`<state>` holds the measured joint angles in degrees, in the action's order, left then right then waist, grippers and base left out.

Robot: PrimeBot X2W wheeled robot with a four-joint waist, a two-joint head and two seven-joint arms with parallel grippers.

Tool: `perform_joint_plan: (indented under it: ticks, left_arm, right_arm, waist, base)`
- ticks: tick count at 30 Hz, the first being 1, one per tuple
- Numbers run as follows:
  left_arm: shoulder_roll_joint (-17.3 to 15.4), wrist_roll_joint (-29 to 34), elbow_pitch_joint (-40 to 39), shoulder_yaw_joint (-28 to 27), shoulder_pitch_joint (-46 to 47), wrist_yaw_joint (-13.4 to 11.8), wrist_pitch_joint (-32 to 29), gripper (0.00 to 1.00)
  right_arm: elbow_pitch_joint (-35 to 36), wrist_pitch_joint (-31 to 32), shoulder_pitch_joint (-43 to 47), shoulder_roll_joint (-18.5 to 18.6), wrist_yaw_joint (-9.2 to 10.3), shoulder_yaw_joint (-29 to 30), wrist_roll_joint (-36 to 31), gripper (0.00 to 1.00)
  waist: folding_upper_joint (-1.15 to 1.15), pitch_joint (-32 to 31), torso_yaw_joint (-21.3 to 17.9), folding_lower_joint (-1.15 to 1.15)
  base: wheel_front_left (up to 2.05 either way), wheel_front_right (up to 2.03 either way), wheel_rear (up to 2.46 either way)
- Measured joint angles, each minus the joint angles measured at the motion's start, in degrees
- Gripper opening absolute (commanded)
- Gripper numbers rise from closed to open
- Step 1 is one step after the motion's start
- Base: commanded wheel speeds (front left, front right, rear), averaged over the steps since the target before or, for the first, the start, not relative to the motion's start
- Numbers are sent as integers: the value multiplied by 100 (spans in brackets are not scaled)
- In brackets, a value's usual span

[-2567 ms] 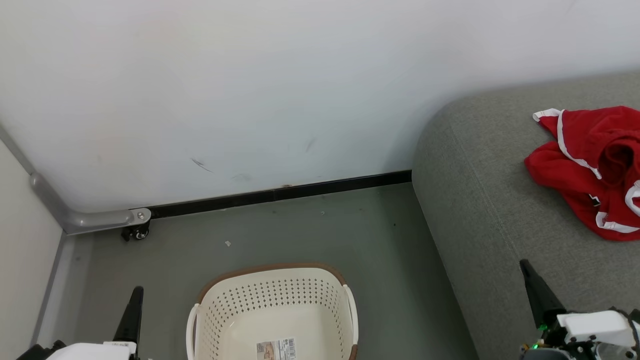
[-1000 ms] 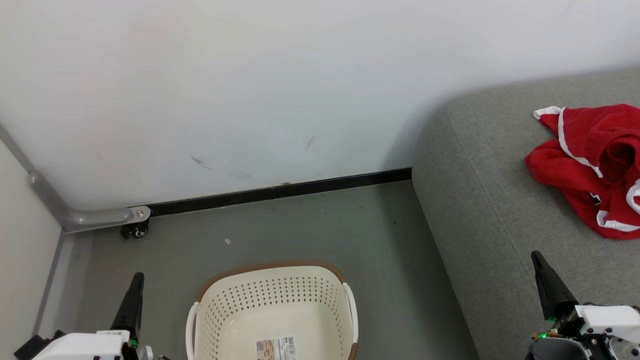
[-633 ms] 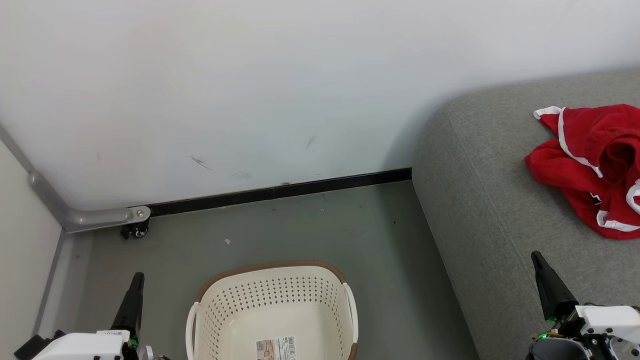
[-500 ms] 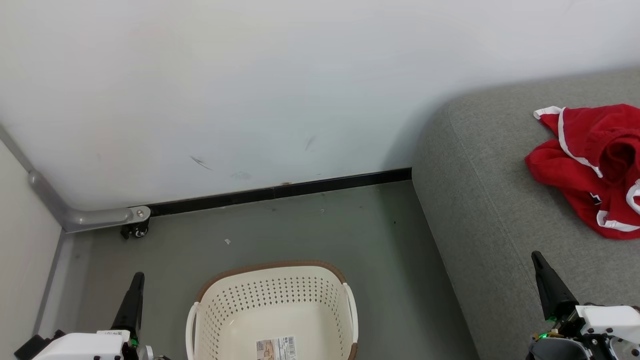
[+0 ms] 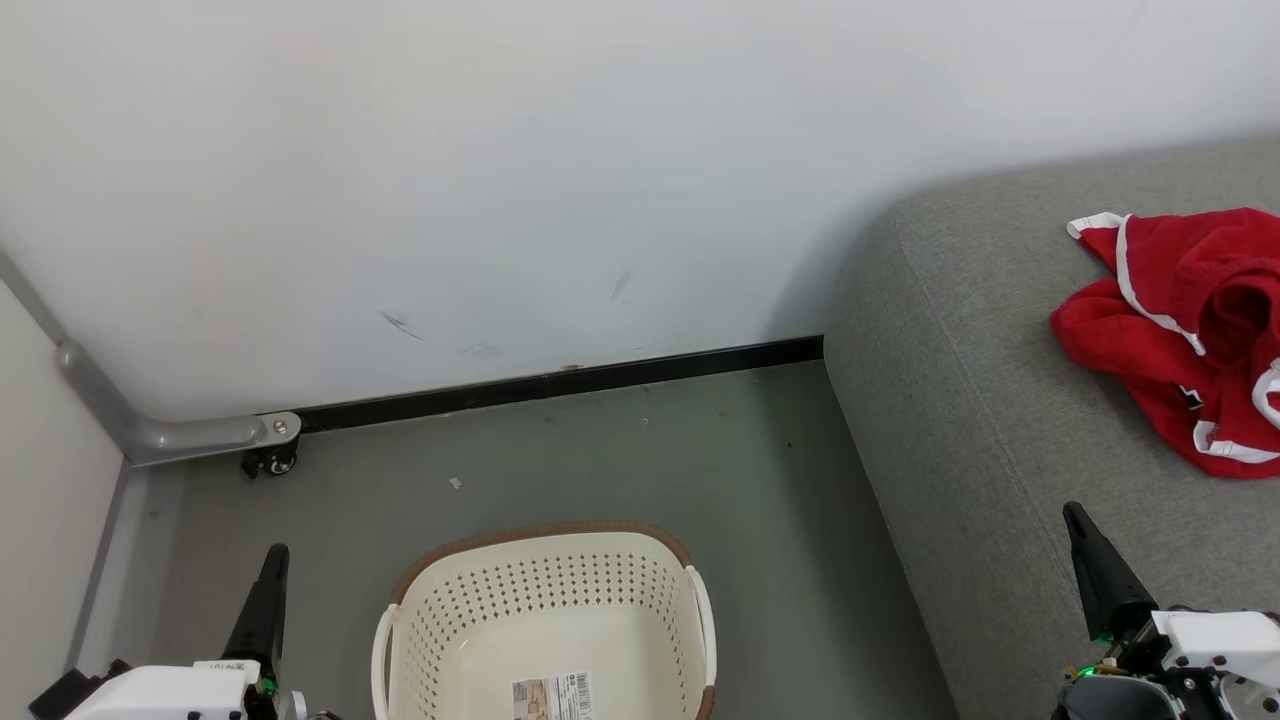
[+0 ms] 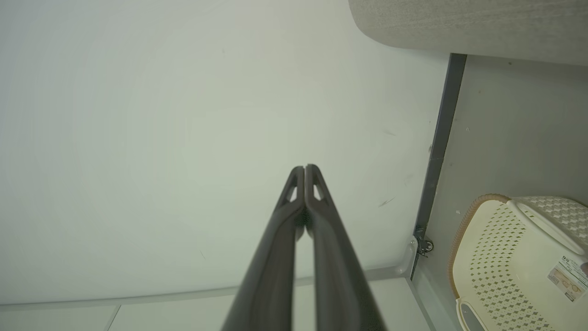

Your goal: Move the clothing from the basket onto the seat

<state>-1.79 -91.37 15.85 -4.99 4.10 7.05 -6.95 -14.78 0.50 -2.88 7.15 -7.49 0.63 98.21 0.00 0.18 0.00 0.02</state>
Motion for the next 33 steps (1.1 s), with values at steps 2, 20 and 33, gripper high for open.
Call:
perform_joint_plan:
  ticks: [2, 20, 33]
  left_arm:
    - [0, 0, -1, 0, 0, 0, 0, 0]
    - [0, -1, -2, 4, 0, 0, 4, 0]
    - [0, -1, -3, 4, 0, 0, 5, 0]
  right_arm:
    - [-1, 0, 0, -1, 0, 2, 0, 0]
    - [-3, 1, -1, -14, 0, 16, -7, 0]
    - [-5, 2, -1, -21, 0, 31, -8, 0]
  waist:
    - [0, 0, 0, 0]
    - [0, 0, 0, -1]
    - [0, 0, 0, -1]
  base:
    - [0, 0, 0]
    - [0, 0, 0]
    - [0, 0, 0]
